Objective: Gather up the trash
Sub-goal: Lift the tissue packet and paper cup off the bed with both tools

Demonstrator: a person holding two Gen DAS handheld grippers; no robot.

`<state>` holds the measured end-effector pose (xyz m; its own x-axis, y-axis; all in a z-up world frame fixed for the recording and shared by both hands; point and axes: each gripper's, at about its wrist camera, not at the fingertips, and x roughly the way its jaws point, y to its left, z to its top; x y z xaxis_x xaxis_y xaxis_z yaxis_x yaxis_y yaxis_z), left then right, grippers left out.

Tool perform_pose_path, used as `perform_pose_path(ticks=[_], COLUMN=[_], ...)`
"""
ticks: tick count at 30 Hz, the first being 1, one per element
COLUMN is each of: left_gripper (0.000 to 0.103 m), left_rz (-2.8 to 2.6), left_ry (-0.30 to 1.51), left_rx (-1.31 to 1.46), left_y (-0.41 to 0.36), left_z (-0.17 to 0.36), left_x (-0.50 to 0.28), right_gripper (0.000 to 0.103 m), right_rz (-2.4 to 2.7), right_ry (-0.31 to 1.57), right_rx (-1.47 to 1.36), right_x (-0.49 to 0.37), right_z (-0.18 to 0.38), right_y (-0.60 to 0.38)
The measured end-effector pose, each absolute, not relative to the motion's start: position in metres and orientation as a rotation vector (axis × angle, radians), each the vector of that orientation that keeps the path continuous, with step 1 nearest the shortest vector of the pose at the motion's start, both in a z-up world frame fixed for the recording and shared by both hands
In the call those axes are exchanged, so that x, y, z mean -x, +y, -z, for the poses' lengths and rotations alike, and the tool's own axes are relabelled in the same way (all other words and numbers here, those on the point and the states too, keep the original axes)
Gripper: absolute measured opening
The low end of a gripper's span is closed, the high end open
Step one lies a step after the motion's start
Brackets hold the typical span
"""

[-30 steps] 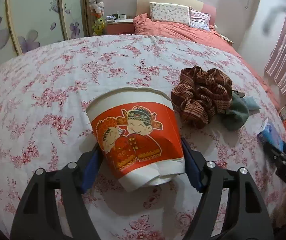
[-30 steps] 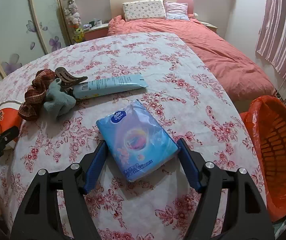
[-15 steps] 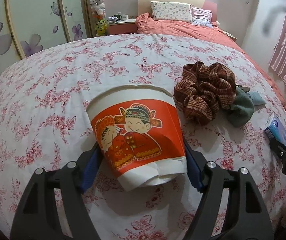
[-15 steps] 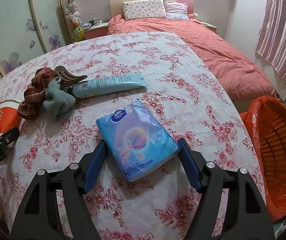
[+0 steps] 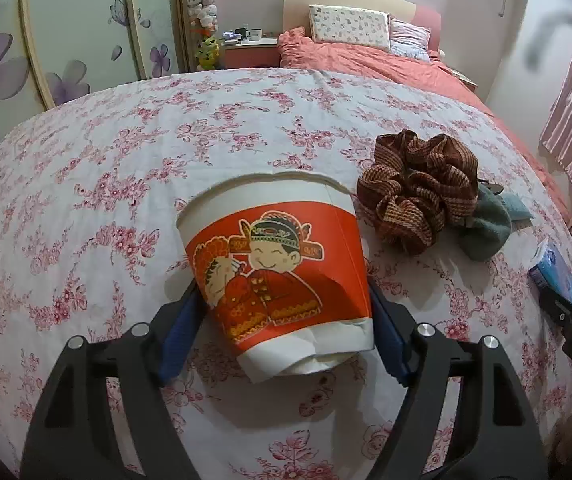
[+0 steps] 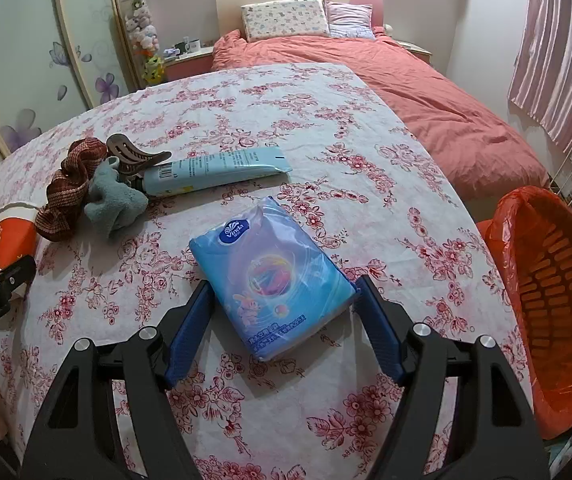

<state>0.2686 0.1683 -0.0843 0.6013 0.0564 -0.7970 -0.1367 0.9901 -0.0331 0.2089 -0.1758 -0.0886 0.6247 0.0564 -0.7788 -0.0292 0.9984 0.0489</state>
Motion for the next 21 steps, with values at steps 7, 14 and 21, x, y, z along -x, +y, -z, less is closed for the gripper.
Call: perform_pose_path(ticks=[7, 14, 21], left_gripper=[0.076, 0.078, 0.078], left_rz=[-0.108, -0.107, -0.107], left_ry=[0.918, 0.917, 0.917], left_rx=[0.104, 0.106, 0.107], left_y=[0.1693, 0.1691, 0.1687], left_z=[0.0838, 0.0836, 0.0835], left_x=[-0.2683, -0.2679, -0.2673], right_gripper=[0.072, 0.073, 0.074], right_rz=[-0.055, -0.062, -0.069], right_ry=[0.893, 0.893, 0.892], right_rx=[-0.043, -0.052, -0.059], right_x=[-0.2082, -0.2076, -0.2073], right_z=[0.0888, 0.0874, 0.0873], right_y=[-0.1765, -0.1784, -0.1792])
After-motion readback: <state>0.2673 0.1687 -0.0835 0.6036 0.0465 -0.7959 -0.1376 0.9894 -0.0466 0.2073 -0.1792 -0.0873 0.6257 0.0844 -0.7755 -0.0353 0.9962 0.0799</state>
